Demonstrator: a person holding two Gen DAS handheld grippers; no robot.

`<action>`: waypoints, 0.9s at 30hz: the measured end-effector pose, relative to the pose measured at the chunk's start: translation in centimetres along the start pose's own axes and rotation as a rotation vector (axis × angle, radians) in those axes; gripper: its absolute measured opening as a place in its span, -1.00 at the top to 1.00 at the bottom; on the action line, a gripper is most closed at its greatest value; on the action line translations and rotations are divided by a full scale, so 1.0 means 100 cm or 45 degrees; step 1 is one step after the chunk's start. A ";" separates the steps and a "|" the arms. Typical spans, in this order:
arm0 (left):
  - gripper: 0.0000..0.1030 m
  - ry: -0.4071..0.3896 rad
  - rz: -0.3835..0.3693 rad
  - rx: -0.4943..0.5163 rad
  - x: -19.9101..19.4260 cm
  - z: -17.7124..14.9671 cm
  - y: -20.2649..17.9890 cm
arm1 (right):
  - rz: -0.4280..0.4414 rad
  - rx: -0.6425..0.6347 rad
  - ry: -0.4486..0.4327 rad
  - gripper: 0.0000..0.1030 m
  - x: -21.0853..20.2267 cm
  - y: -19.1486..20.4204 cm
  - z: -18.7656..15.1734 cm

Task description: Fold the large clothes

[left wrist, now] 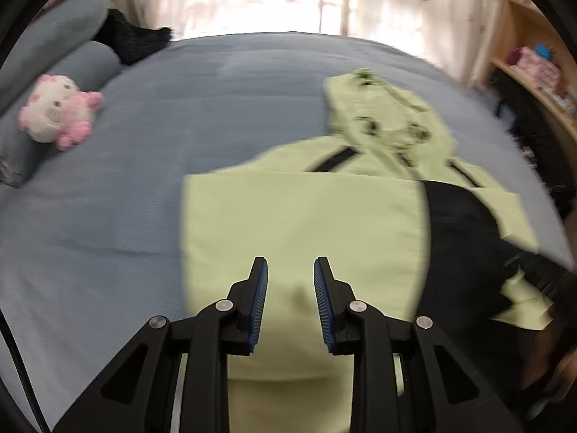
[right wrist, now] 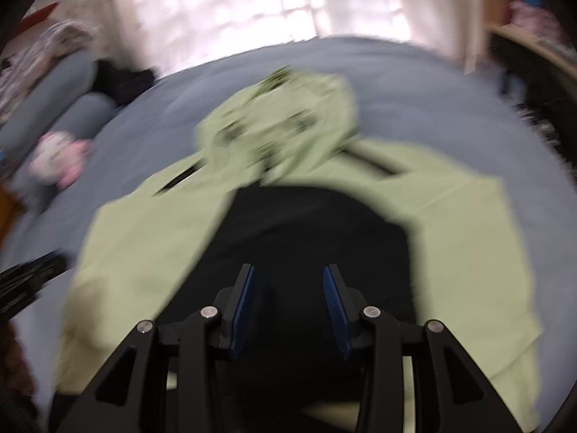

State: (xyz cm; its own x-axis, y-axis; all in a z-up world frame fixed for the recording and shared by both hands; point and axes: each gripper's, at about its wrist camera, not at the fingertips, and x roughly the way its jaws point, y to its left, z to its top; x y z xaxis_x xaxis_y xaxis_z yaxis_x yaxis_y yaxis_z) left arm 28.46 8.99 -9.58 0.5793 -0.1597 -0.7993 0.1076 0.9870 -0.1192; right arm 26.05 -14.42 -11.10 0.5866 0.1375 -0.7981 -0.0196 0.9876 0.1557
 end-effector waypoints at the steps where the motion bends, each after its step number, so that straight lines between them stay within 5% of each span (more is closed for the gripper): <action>1: 0.48 0.004 -0.022 -0.003 0.002 -0.005 -0.010 | 0.038 -0.012 0.020 0.24 0.001 0.008 -0.005; 4: 0.47 0.071 -0.039 0.018 0.020 -0.026 -0.031 | 0.135 -0.071 0.102 0.24 0.010 0.034 -0.028; 8: 0.47 0.224 0.026 0.016 0.055 -0.052 -0.029 | 0.054 -0.141 0.155 0.24 0.022 0.030 -0.047; 14: 0.46 0.206 0.030 -0.002 0.051 -0.053 -0.006 | -0.172 -0.124 0.143 0.24 0.009 -0.035 -0.048; 18: 0.45 0.214 0.074 0.020 0.047 -0.041 -0.005 | -0.100 -0.063 0.182 0.24 0.001 -0.056 -0.042; 24: 0.13 0.092 0.078 0.011 0.034 -0.005 -0.012 | 0.022 -0.032 0.106 0.24 0.002 -0.026 -0.016; 27: 0.12 0.028 0.082 -0.023 0.044 0.016 -0.015 | 0.058 -0.030 0.066 0.24 0.018 -0.006 0.001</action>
State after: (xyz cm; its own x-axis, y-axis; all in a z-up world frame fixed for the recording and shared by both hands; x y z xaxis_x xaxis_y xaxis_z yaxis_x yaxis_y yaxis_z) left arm 32.08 6.82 -11.98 0.5668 -0.0956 -0.8183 0.0562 0.9954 -0.0774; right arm 27.16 -14.77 -12.57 0.5420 0.1858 -0.8196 -0.0648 0.9816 0.1797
